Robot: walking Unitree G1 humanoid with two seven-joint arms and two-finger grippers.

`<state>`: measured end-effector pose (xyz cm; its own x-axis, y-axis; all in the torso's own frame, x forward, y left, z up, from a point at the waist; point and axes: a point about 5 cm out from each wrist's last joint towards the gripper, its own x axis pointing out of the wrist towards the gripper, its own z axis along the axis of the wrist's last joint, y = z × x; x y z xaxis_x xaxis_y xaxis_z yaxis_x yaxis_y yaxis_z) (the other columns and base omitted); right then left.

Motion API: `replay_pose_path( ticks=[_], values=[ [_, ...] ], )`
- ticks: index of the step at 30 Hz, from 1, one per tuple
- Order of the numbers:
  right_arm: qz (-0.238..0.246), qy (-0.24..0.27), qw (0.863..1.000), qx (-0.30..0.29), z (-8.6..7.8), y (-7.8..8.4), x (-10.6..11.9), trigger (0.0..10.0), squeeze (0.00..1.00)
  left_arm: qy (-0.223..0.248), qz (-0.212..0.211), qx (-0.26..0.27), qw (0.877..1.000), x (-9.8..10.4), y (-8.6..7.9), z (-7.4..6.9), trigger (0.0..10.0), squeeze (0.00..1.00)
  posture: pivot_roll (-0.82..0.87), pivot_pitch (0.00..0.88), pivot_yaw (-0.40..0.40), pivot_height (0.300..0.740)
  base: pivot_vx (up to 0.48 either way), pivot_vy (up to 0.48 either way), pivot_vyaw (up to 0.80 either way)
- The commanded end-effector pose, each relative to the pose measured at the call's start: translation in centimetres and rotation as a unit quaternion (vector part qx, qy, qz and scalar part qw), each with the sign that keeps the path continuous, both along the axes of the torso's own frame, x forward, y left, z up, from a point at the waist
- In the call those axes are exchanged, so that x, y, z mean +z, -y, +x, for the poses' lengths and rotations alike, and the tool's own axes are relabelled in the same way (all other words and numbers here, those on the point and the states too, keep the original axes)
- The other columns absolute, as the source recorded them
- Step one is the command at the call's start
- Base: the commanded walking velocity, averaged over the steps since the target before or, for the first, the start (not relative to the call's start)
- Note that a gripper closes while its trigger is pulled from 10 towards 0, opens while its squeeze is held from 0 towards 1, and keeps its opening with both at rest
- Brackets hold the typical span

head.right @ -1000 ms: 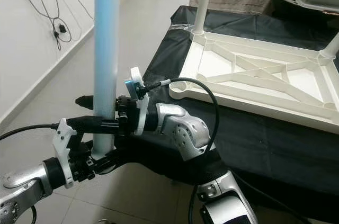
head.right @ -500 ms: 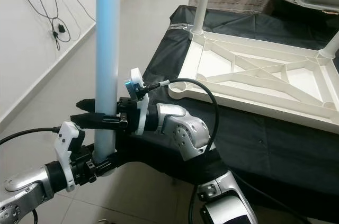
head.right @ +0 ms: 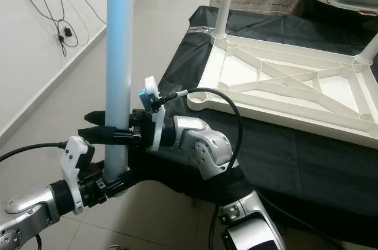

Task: Building children table

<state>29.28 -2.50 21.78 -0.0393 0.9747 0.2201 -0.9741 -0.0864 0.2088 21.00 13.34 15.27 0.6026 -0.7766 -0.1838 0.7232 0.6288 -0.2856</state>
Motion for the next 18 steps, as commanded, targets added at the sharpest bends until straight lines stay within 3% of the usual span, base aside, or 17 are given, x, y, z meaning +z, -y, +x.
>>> replay_pose_path(
  ticks=[1,8,9,10,11,12,14,16,17,18],
  values=[
    [0.006,0.008,1.0,-0.002,0.1,-0.1,0.3,0.0,0.0,-0.004,0.001,-0.001,1.0,-0.2,0.2,-0.2,10.0,1.0,0.11,0.126,0.001,0.74,0.0,0.0,0.0],
    [0.021,0.003,1.0,-0.017,0.9,0.4,1.2,0.0,0.0,-0.003,0.013,0.009,1.0,-0.5,-0.3,-0.4,10.0,1.0,0.11,0.125,0.001,0.74,0.0,0.0,0.0],
    [0.033,0.002,0.999,-0.036,1.8,1.0,1.9,0.0,0.0,-0.006,0.026,0.016,1.0,-0.9,-0.6,-0.7,10.0,0.24,0.12,0.121,0.001,0.74,0.0,0.0,0.0],
    [0.033,0.002,0.999,-0.036,1.8,1.0,1.9,0.0,0.0,-0.006,0.026,0.016,1.0,-0.9,-0.6,-0.7,10.0,0.24,0.12,0.121,0.001,0.74,0.0,0.0,0.0],
    [0.046,0.001,0.997,-0.064,2.7,1.7,2.5,0.0,0.0,-0.01,0.036,0.028,0.999,-1.3,-0.8,-1.0,10.0,0.0,0.12,0.114,-0.001,0.74,0.0,0.0,0.0],
    [0.062,0.0,0.992,-0.107,3.9,2.7,3.2,0.0,0.0,-0.011,0.04,0.049,0.998,-1.7,-1.0,-1.3,10.0,0.0,0.12,0.108,0.0,0.74,0.0,0.0,0.0],
    [0.062,0.0,0.992,-0.107,3.9,2.7,3.2,0.0,0.0,-0.011,0.04,0.049,0.998,-1.7,-1.0,-1.3,10.0,0.0,0.12,0.108,0.0,0.74,0.0,0.0,0.0],
    [0.082,-0.004,0.983,-0.166,5.2,4.2,3.8,0.0,0.0,-0.009,0.042,0.086,0.995,-2.1,-1.2,-1.6,10.0,0.0,0.12,0.102,-0.001,0.74,0.0,0.0,0.0],
    [0.082,-0.004,0.983,-0.166,5.2,4.2,3.8,0.0,0.0,-0.009,0.042,0.086,0.995,-2.1,-1.2,-1.6,10.0,0.0,0.12,0.102,-0.001,0.74,0.0,0.0,0.0],
    [0.087,-0.006,0.974,-0.207,5.8,4.9,3.8,0.0,0.0,0.0,0.04,0.123,0.992,-2.2,-1.4,-1.6,10.0,0.0,0.12,0.094,0.002,0.74,0.0,0.0,0.0]
  ],
)
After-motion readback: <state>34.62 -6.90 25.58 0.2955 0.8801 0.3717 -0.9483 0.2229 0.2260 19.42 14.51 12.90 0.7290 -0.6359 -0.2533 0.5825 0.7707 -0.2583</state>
